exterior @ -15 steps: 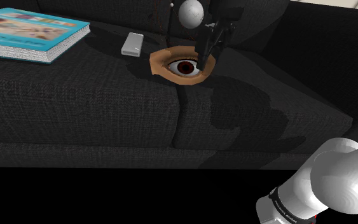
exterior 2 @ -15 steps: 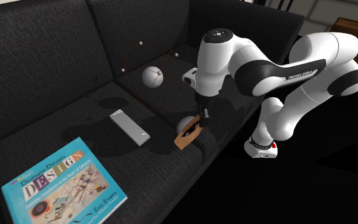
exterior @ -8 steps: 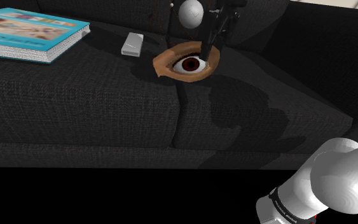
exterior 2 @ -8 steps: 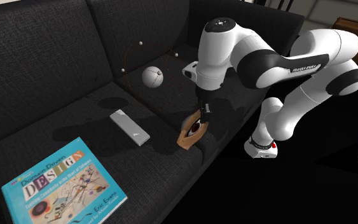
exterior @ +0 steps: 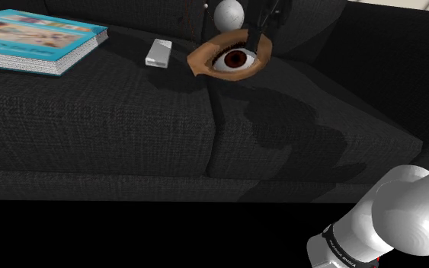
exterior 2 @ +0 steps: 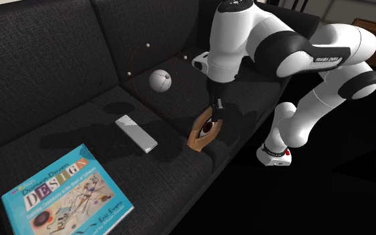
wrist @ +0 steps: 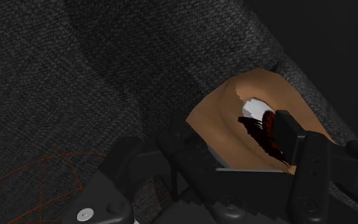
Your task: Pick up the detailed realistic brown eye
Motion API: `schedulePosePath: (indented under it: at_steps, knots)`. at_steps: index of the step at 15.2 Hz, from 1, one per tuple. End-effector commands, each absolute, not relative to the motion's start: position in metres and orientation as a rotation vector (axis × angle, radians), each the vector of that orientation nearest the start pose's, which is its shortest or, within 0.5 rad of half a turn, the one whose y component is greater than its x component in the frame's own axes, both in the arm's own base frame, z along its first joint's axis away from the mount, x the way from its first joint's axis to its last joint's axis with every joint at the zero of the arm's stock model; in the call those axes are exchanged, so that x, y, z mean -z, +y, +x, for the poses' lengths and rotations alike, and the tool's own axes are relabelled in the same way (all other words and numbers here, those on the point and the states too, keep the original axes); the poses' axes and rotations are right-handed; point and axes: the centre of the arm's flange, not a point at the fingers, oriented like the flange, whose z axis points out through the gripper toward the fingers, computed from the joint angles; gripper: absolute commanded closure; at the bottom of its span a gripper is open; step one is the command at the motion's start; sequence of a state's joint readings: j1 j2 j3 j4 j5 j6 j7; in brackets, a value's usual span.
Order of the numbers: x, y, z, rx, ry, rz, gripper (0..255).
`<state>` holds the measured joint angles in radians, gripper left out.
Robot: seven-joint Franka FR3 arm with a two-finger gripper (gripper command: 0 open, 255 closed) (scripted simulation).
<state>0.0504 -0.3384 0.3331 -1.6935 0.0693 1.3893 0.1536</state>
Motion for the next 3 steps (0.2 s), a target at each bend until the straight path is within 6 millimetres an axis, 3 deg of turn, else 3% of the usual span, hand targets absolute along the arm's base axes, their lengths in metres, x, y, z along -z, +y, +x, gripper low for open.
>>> schedulePosePath:
  at_steps: [1,3]
  knots:
    - [-0.7177,0.1997,0.3831,0.042,-0.359,-3.156,255]
    - [-0.7185,0.1997,0.3831,0.042,-0.359,-3.156,255]
